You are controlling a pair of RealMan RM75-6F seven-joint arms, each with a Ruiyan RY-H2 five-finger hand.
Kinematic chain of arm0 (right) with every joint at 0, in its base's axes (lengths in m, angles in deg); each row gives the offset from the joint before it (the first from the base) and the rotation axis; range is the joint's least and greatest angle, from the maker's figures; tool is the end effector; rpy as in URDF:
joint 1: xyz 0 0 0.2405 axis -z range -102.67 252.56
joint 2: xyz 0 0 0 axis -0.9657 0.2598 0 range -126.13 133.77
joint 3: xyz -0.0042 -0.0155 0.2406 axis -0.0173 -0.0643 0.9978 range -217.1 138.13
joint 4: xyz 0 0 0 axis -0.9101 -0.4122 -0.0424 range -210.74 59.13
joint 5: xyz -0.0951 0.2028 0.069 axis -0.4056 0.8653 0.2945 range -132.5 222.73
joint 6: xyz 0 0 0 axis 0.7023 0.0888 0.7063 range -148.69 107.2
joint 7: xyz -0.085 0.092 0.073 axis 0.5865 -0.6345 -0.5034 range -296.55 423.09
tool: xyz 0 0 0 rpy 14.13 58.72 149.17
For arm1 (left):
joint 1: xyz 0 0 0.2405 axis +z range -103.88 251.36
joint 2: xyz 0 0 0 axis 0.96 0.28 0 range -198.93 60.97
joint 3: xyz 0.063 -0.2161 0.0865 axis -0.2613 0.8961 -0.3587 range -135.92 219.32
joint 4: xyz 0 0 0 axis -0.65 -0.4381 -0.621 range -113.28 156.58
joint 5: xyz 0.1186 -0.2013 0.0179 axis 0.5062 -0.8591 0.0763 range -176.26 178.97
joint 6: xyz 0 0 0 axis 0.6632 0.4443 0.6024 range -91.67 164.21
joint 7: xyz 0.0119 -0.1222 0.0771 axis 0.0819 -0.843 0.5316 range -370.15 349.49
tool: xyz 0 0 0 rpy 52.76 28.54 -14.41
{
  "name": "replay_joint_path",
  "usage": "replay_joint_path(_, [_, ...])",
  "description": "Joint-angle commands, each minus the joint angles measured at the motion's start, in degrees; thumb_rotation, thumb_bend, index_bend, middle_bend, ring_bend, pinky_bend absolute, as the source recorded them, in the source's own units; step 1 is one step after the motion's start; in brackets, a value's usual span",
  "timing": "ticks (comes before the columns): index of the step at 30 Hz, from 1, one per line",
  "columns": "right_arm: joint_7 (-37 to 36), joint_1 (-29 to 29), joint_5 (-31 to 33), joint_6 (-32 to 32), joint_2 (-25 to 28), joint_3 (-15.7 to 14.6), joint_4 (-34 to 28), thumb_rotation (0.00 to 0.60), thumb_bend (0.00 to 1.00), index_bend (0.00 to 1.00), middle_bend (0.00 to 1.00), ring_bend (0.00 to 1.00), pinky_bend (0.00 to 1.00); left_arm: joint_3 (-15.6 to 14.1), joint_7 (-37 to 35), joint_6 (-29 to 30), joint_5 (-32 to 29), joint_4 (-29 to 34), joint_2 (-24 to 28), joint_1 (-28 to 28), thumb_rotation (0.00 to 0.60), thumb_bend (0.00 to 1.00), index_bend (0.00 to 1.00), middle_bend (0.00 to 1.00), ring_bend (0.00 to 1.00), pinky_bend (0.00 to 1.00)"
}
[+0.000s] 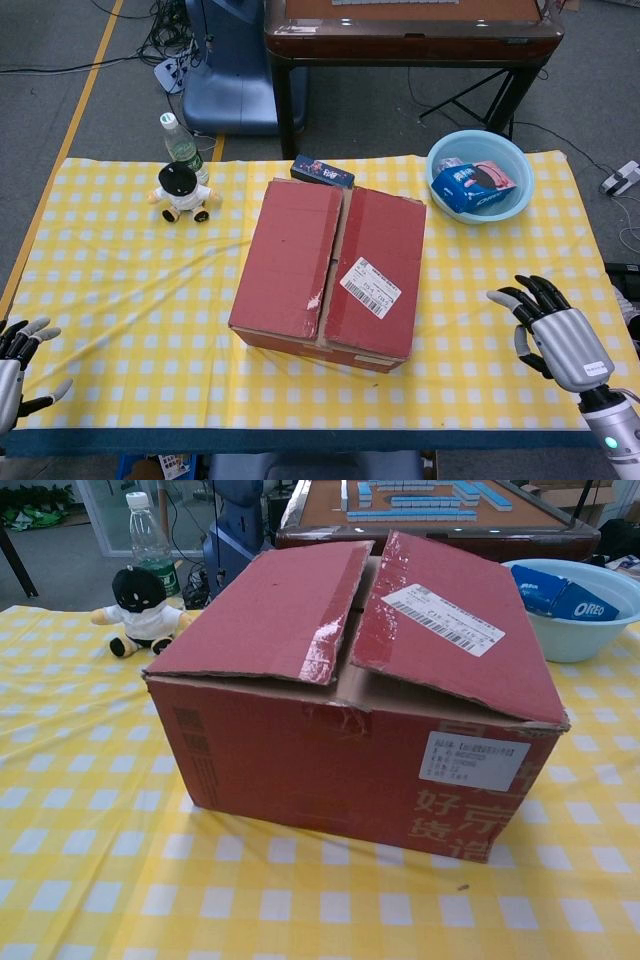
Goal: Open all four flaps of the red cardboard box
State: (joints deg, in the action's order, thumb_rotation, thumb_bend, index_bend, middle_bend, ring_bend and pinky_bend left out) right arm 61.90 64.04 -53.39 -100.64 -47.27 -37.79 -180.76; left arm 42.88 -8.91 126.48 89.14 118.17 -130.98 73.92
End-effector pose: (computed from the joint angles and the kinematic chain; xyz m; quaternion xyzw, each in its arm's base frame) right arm -0.2382 -0.1969 0.1493 0.6971 -0.3355 0.4179 0.4763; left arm -0.3027 0.1487 0.1409 -0.5731 -0.3921 -0.3895 0.6051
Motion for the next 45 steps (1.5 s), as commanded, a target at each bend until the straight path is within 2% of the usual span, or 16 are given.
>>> replay_joint_path(1, [-0.12, -5.8, -1.09, 6.19, 2.82, 2.47, -4.35, 0.6, 1.0, 0.21, 0.28, 0.11, 0.1, -0.03, -0.01, 0.19, 0.01, 0.14, 0.18, 0.13, 0.6, 0.13, 0.32, 0.21, 0.13, 0.0])
replay_joint_path(6, [0.43, -13.37, 0.78, 13.72, 2.99, 6.59, -7.76, 0.6, 1.0, 0.21, 0.28, 0.12, 0.1, -0.07, -0.19, 0.84, 0.22, 0.42, 0.52, 0.48, 0.6, 0.13, 0.32, 0.21, 0.13, 0.0])
replay_joint_path(10, [1.6, -20.49, 5.4, 21.67, 1.25, 10.3, -9.13, 0.6, 1.0, 0.21, 0.28, 0.12, 0.1, -0.14, -0.37, 1.15, 0.22, 0.5, 0.75, 0.76, 0.6, 0.13, 0.32, 0.21, 0.13, 0.0])
replay_joint_path(15, [3.56, -28.04, 11.58, 29.61, -1.95, 13.78, -8.56, 0.6, 1.0, 0.21, 0.28, 0.12, 0.1, -0.2, -0.52, 1.18, -0.13, 0.32, 0.76, 1.02, 0.6, 0.13, 0.32, 0.21, 0.13, 0.0])
replay_joint_path(20, [6.57, -34.67, 17.44, 35.88, -6.19, 15.64, -6.44, 0.6, 1.0, 0.24, 0.28, 0.13, 0.1, -0.27, -0.59, 0.97, -0.55, -0.12, 0.52, 1.18, 0.6, 0.13, 0.33, 0.21, 0.13, 0.0])
replay_joint_path(24, [9.55, -38.5, 20.98, 39.07, -9.24, 15.69, -4.68, 0.6, 1.0, 0.26, 0.31, 0.15, 0.1, -0.28, -0.82, 0.98, -0.75, -0.55, 0.29, 1.33, 0.6, 0.13, 0.33, 0.21, 0.13, 0.0])
replay_joint_path(32, [13.17, -42.94, 26.24, 41.05, -13.72, 14.73, -2.11, 0.6, 1.0, 0.29, 0.33, 0.15, 0.1, -0.32, -0.74, 0.87, -1.17, -1.21, 0.14, 1.59, 0.6, 0.13, 0.33, 0.21, 0.13, 0.0])
replay_joint_path(45, [14.12, -44.09, 27.01, 41.47, -14.25, 10.98, -0.84, 0.6, 1.0, 0.31, 0.34, 0.15, 0.1, -0.26, -0.37, 0.37, -1.28, -1.54, -0.25, 1.47, 0.6, 0.13, 0.33, 0.21, 0.13, 0.0])
